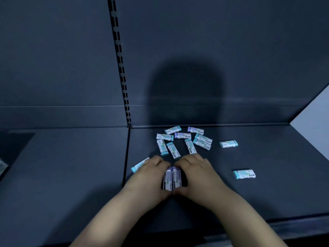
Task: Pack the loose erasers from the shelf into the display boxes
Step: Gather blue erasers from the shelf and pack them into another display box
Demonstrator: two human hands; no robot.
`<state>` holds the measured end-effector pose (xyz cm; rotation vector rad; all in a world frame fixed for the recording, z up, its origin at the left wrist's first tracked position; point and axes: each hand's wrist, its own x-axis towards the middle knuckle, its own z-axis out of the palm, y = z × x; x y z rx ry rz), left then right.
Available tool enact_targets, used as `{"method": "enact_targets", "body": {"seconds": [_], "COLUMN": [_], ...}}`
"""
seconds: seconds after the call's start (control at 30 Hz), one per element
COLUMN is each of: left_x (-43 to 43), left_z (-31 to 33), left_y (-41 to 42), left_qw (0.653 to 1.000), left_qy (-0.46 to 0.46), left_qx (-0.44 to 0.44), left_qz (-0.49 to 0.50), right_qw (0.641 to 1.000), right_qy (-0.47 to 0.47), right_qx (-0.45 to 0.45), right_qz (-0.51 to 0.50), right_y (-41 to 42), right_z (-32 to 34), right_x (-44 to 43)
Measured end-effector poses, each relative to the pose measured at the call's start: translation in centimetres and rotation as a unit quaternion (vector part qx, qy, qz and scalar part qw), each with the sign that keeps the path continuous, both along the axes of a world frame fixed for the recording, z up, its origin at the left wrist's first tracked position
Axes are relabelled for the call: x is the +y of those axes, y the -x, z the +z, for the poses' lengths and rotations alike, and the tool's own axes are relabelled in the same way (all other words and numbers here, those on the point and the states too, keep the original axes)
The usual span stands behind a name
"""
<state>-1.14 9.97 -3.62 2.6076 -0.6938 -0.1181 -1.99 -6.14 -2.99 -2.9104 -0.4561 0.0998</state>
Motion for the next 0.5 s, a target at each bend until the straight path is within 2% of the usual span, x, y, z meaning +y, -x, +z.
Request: {"method": "enact_targets", "body": {"seconds": [0.13,0.3,0.5], "left_x": [0.9,1.5,1.7], "left_z": [0.8,1.2,1.5], "left_y": [1.3,4.0,7.3], "left_qw": [0.997,0.992,0.981], "left_qy": [0.043,0.011,-0.058], "left_qx": [-0.051,-0.097,-0.128], "left_qz": [0.036,0.081,0.132], "right_qw": [0.999,0.996,0.993], "right_qy": [-0.045,-0.061,-0.082], "right_qx": [-0.027,-0.055,-0.049], "right_qz": [-0.007,0.027,0.070], "right_y": [1.7,2.9,4.4], "right_z": [0.7,1.3,1.2], "right_x": [0.5,0.8,1.2]}}
